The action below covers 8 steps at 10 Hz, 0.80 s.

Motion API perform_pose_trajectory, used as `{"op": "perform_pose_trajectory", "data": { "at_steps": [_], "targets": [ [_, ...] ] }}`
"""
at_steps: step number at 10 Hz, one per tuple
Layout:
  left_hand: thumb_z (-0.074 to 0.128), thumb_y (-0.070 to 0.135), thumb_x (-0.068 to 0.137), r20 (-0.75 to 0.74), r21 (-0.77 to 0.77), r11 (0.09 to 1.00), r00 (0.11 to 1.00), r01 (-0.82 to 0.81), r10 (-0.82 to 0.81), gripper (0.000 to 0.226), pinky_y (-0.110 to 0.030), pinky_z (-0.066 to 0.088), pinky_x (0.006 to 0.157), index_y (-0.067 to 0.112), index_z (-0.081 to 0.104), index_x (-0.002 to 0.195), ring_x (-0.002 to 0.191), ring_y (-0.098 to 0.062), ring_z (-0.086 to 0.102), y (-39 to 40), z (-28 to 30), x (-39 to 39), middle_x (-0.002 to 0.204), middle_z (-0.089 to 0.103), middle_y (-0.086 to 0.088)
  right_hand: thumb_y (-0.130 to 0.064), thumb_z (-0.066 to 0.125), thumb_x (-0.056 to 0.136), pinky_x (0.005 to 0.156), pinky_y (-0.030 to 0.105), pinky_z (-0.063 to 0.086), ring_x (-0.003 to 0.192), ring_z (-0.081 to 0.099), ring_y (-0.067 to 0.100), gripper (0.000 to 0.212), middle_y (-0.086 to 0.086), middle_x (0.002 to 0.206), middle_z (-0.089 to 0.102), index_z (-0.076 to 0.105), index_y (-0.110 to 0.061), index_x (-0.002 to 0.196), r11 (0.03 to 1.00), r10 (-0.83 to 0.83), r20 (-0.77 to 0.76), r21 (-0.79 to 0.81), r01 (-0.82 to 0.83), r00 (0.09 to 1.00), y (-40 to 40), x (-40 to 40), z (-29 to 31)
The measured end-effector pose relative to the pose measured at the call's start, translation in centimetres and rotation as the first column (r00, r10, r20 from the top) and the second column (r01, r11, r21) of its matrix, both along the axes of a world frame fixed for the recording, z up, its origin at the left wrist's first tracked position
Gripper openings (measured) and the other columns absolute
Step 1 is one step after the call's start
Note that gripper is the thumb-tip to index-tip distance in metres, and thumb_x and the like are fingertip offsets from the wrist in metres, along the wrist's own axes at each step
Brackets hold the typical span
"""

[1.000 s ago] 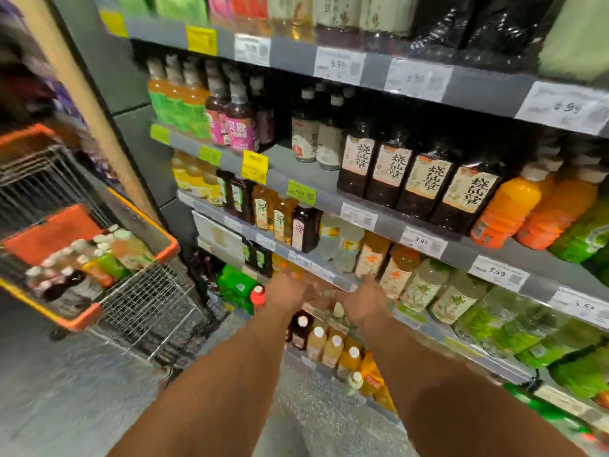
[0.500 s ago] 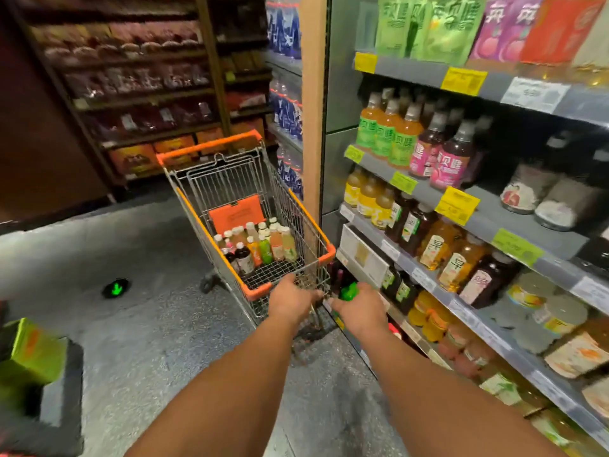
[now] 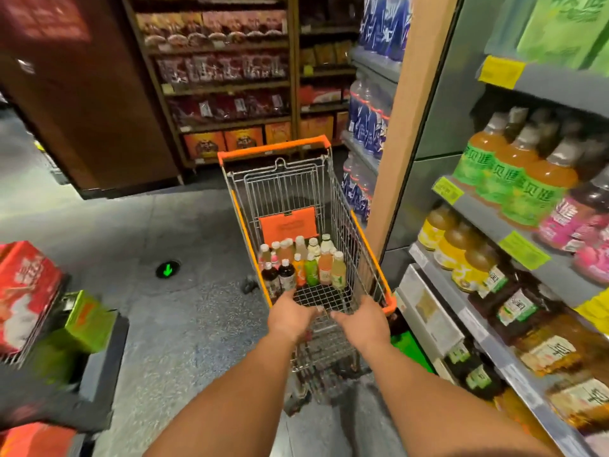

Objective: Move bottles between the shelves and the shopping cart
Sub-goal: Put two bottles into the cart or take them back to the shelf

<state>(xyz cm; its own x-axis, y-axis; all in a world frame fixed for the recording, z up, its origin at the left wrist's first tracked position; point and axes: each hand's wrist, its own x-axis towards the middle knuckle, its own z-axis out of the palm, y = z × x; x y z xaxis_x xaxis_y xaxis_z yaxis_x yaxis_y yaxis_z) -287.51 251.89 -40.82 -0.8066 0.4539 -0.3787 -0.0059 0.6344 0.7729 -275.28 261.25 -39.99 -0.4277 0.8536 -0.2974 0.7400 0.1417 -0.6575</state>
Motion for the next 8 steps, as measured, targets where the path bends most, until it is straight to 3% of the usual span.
{"op": "perform_pose_trajectory", "data": {
  "at_steps": [1,2,3,4,5,6,7,8],
  "targets": [
    [0.083,0.045,0.073,-0.004,-0.063,0.998,1.000,-0.003,0.003,0.092,-0.034,0.051,0.096,0.018,0.039,0.149,0.119,-0.025,0.059,2.8,-0.8,-2.5,0.139,0.057,-0.005,-0.051,0.075,0.076,0.099,0.043,0.047,0.123,0.053,0.034,0.085,0.013,0.138,0.053,0.041,-0.009,0.141,0.999,0.014,0.031,-0.048,-0.013,0.999,3.6,-2.3,-0.8],
    [0.082,0.046,0.074,0.037,-0.086,0.996,0.999,-0.004,0.007,0.093,-0.034,0.049,0.098,0.018,0.037,0.150,0.124,-0.028,0.055,5.2,-2.0,-4.8,0.144,0.053,-0.007,-0.051,0.074,0.076,0.098,0.043,0.047,0.121,0.055,0.033,0.084,0.012,0.138,0.054,0.040,-0.011,0.142,0.998,0.011,0.054,-0.069,-0.007,0.998,6.2,-4.3,-2.0],
    [0.083,0.043,0.073,0.071,-0.086,0.996,0.997,0.018,-0.012,0.087,-0.037,0.052,0.096,0.020,0.042,0.147,0.117,-0.024,0.060,8.7,-3.9,-8.2,0.136,0.059,-0.007,-0.049,0.074,0.078,0.101,0.045,0.046,0.122,0.054,0.031,0.084,0.010,0.140,0.052,0.036,-0.013,0.144,0.989,-0.007,0.087,-0.143,0.019,0.996,8.8,-7.4,-4.1],
    [0.082,0.035,0.078,0.145,-0.057,0.996,0.988,0.061,-0.052,0.086,-0.008,0.048,0.050,0.022,0.037,0.150,0.058,0.014,0.059,12.4,-6.9,-11.9,0.124,0.064,-0.004,-0.045,0.075,0.079,0.088,0.039,0.055,0.100,0.059,0.020,0.084,0.012,0.136,0.052,0.034,-0.013,0.144,0.969,-0.068,0.085,-0.233,0.086,0.994,11.7,-10.7,-7.3],
    [0.079,0.036,0.081,0.163,-0.102,0.984,0.978,0.147,-0.129,0.087,-0.007,0.035,0.035,0.021,0.032,0.152,0.037,0.005,0.044,16.3,-10.5,-15.4,0.137,0.057,-0.007,-0.039,0.076,0.080,0.065,0.023,0.053,0.089,0.059,0.014,0.077,0.008,0.131,0.058,0.037,-0.014,0.141,0.948,-0.141,0.077,-0.276,0.157,0.987,14.1,-13.7,-10.8],
    [0.079,0.042,0.079,0.203,-0.129,0.962,0.956,0.239,-0.210,0.092,-0.038,0.061,0.072,0.020,0.028,0.153,0.086,-0.021,0.072,20.0,-14.2,-19.2,0.144,0.051,-0.010,-0.046,0.077,0.077,0.097,0.045,0.050,0.115,0.059,0.029,0.084,0.010,0.134,0.056,0.035,-0.015,0.144,0.919,-0.203,0.163,-0.308,0.245,0.966,16.6,-16.9,-15.1],
    [0.081,0.040,0.078,0.230,-0.130,0.947,0.938,0.294,-0.259,0.092,-0.044,0.055,0.092,0.016,0.031,0.151,0.111,-0.034,0.064,23.7,-18.5,-22.0,0.145,0.051,-0.009,-0.049,0.074,0.076,0.099,0.046,0.049,0.117,0.058,0.030,0.086,0.011,0.135,0.056,0.034,-0.016,0.145,0.904,-0.230,0.233,-0.309,0.297,0.945,18.9,-19.6,-18.8],
    [0.080,0.034,0.078,0.236,-0.142,0.926,0.920,0.350,-0.311,0.078,-0.045,0.047,0.103,0.009,0.043,0.143,0.125,-0.033,0.053,27.2,-23.5,-24.1,0.142,0.051,-0.014,-0.042,0.074,0.078,0.093,0.040,0.052,0.110,0.060,0.027,0.077,0.010,0.133,0.057,0.040,-0.016,0.141,0.852,-0.308,0.202,-0.376,0.365,0.929,21.3,-21.6,-22.8]
  ]
}}
